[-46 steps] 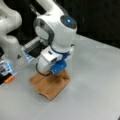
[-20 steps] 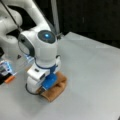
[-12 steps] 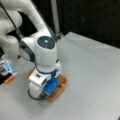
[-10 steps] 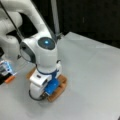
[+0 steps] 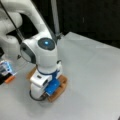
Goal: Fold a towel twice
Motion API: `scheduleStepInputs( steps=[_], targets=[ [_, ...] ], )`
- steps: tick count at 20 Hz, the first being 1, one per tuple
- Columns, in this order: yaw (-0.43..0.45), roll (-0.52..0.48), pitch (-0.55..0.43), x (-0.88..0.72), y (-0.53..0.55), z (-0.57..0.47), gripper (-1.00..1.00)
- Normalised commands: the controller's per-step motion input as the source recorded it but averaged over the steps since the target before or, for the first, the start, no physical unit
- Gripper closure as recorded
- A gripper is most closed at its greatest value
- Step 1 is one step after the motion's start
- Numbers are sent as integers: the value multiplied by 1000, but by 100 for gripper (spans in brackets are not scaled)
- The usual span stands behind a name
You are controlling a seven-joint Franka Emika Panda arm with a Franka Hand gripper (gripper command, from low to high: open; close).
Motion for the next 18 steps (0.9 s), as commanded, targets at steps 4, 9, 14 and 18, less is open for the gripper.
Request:
scheduleStepInputs(
  steps=[4,9,14,18],
  targets=[
    [-69,94,-204,-166,112,-172,-100],
    [-39,75,-177,-173,98,-159,-100],
    [-7,2,-154,-183,62,-110,-100],
    [103,-56,-70,-206,-17,16,-100]
  ],
)
